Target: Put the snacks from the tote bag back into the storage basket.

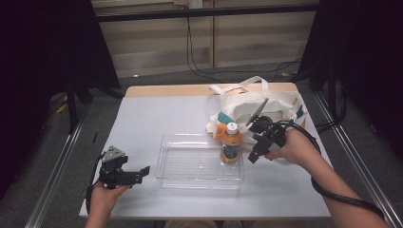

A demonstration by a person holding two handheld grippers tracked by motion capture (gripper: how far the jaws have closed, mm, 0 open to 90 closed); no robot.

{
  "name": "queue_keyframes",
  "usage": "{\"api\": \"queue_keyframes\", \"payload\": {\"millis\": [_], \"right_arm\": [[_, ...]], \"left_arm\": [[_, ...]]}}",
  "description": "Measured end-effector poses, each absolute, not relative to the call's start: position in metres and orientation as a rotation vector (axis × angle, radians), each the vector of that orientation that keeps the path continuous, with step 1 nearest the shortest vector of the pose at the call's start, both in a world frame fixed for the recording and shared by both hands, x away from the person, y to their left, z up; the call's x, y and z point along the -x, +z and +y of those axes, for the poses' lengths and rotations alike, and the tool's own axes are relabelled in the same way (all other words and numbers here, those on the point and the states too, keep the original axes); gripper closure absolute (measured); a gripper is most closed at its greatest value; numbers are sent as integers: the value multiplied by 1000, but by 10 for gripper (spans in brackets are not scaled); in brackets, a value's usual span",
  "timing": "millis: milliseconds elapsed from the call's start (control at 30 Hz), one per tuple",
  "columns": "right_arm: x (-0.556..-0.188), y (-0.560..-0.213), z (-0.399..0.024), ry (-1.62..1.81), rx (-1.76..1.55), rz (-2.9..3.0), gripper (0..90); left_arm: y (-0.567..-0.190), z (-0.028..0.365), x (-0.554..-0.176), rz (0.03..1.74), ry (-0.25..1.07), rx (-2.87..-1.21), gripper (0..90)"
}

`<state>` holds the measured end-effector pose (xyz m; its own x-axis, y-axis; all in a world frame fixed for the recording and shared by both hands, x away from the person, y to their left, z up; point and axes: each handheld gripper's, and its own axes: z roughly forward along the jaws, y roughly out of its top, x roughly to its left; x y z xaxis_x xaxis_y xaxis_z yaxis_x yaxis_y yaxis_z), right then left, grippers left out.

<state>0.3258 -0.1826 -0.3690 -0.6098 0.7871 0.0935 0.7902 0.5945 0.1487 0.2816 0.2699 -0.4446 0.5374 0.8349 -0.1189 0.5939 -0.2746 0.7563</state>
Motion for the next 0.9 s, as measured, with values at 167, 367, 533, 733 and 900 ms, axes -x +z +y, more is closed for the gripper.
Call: {"api": "queue_keyframes", "payload": {"millis": [167,367,533,733,900], "right_arm": [[-323,-372,-187,-279,1388,-2790,135],[-319,-375,-189,-277,1363,-2811,135],[-315,-379,-190,-271,1348,-2817,135],[-310,-385,-191,-276,1339,-2821,135],[-308,-391,-190,-276,1332,-2822,135]], "left_arm": [[-445,270,-282,1154,385,-1996,28],[-445,270,-281,1158,391,-1991,28],[-445,269,-281,1156,390,-1995,28],[-445,269,-281,1162,389,-1990,28],[-445,270,-281,1159,386,-1994,28]]}}
